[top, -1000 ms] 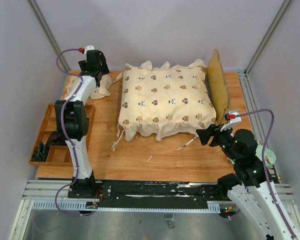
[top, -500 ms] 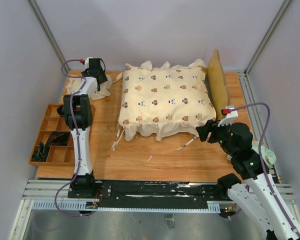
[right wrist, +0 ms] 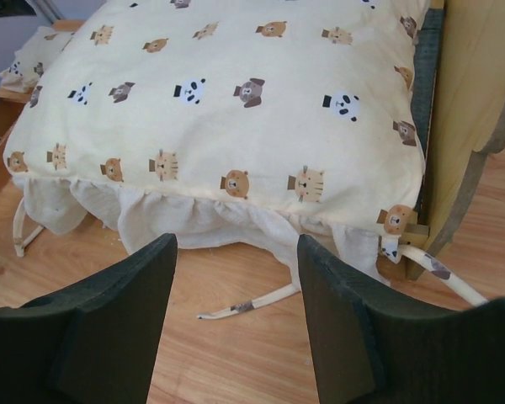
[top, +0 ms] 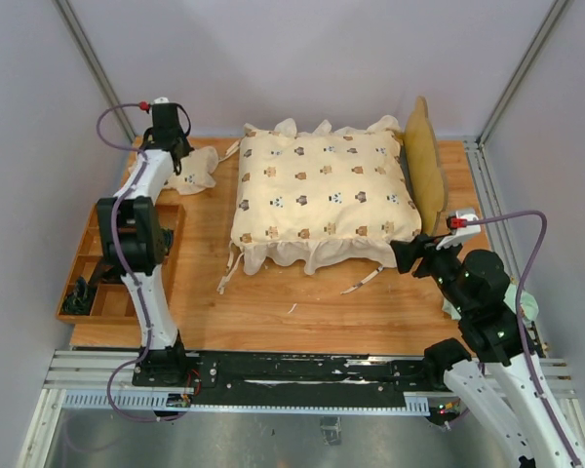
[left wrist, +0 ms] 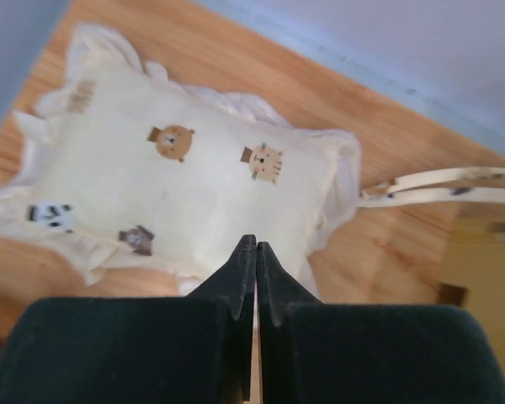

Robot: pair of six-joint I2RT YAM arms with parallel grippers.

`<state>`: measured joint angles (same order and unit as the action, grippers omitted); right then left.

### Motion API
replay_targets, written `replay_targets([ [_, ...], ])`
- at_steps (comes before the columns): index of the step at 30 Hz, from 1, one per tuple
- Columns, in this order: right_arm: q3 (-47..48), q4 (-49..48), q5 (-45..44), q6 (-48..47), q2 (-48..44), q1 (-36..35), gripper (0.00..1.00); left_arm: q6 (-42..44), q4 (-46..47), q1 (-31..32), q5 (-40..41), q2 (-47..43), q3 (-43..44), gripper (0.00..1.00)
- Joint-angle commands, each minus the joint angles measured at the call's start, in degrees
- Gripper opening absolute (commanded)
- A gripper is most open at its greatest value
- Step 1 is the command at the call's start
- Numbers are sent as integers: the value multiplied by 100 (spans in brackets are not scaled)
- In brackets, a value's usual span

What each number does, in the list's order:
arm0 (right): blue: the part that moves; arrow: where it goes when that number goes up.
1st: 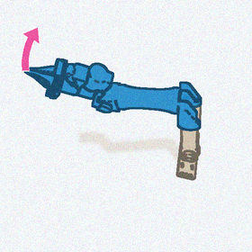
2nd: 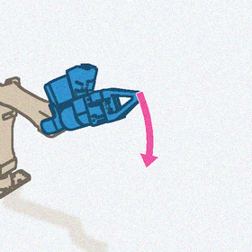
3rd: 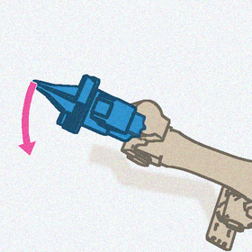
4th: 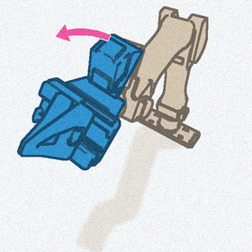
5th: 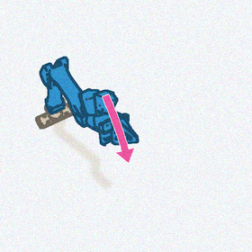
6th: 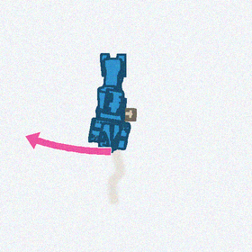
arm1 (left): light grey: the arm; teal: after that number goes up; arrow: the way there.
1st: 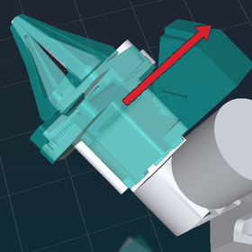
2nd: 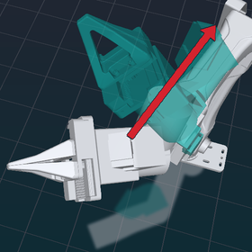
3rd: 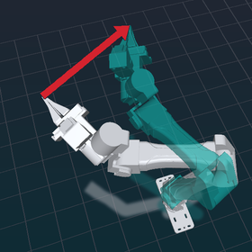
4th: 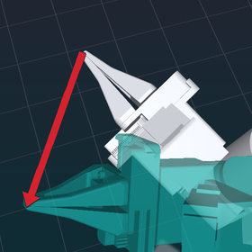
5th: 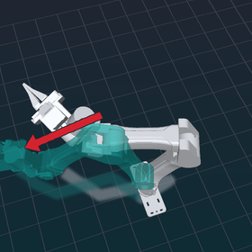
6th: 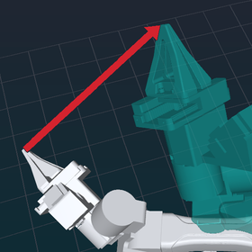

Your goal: Set up the pet bed

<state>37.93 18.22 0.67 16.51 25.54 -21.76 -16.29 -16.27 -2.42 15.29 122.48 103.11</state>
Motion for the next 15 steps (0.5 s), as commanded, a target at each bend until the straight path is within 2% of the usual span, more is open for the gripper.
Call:
replay_targets([
  [1, -173, -255, 164, 105, -47, 49, 61, 196, 896, -9, -66, -1673, -801, 3],
  [2, -214, -260, 184, 154, -44, 49, 61, 99, 913, -13, 165, -1809, -891, 19],
  [3, -244, -266, 226, 193, -41, 49, 61, 37, 847, -13, 436, -1832, -864, 41],
  [4, -263, -271, 287, 206, -49, 49, 61, 9, 728, -13, 588, -1763, -765, 53],
  [10, -245, -376, 324, 117, -76, 48, 61, 97, 251, -18, 288, -873, -302, 83],
  [15, -207, -355, 294, 114, -14, 47, 60, 276, 522, -58, -73, -410, -292, 88],
])
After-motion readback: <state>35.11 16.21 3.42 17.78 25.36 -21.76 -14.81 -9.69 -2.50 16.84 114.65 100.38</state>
